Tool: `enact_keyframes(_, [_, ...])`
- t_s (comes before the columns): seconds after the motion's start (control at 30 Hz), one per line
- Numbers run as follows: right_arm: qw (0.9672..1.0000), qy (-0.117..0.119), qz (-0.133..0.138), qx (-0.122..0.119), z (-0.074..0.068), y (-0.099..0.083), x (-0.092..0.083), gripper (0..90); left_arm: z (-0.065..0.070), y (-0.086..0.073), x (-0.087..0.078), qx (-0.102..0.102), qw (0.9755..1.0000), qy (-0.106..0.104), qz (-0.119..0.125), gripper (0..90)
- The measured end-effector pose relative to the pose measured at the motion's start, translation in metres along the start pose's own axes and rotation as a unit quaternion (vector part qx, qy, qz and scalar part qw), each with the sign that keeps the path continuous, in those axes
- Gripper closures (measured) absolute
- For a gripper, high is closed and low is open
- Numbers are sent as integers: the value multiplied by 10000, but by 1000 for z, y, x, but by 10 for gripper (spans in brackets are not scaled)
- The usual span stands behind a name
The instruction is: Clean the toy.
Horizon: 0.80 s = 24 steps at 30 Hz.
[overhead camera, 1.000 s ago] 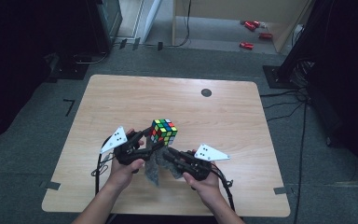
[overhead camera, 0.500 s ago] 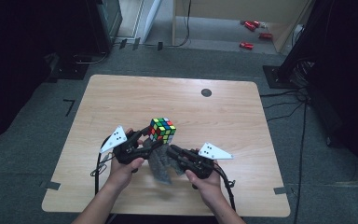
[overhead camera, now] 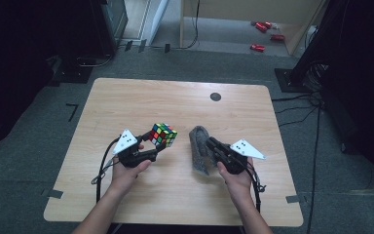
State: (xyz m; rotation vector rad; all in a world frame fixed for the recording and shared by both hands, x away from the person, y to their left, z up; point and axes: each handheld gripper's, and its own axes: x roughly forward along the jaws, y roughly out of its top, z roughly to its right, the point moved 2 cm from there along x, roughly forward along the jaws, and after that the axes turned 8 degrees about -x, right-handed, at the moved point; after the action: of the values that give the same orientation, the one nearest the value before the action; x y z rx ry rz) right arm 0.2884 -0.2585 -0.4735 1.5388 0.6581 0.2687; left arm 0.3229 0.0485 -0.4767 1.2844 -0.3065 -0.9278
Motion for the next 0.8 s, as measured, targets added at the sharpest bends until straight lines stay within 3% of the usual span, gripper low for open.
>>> enact_keyframes(0.1, [9996,-218,-158,-49,8,-6,1,826,0,-6,8,133,9991,244,-319,350])
enact_keyframes(0.23, [9988,-376,-315,-63,16,-11,2,826,0,-14,17,340,9955,507,-721,349])
enact_keyframes(0.5, [9941,-822,-701,-88,31,-24,5,832,1,-23,25,509,9892,790,-1126,349])
enact_keyframes(0.67, [9930,-844,-826,-81,34,-29,7,804,-1,-26,28,481,9863,882,-1308,349])
enact_keyframes(0.8, [9959,-562,-712,-9,32,-27,7,675,-4,-27,29,398,9836,990,-1451,349])
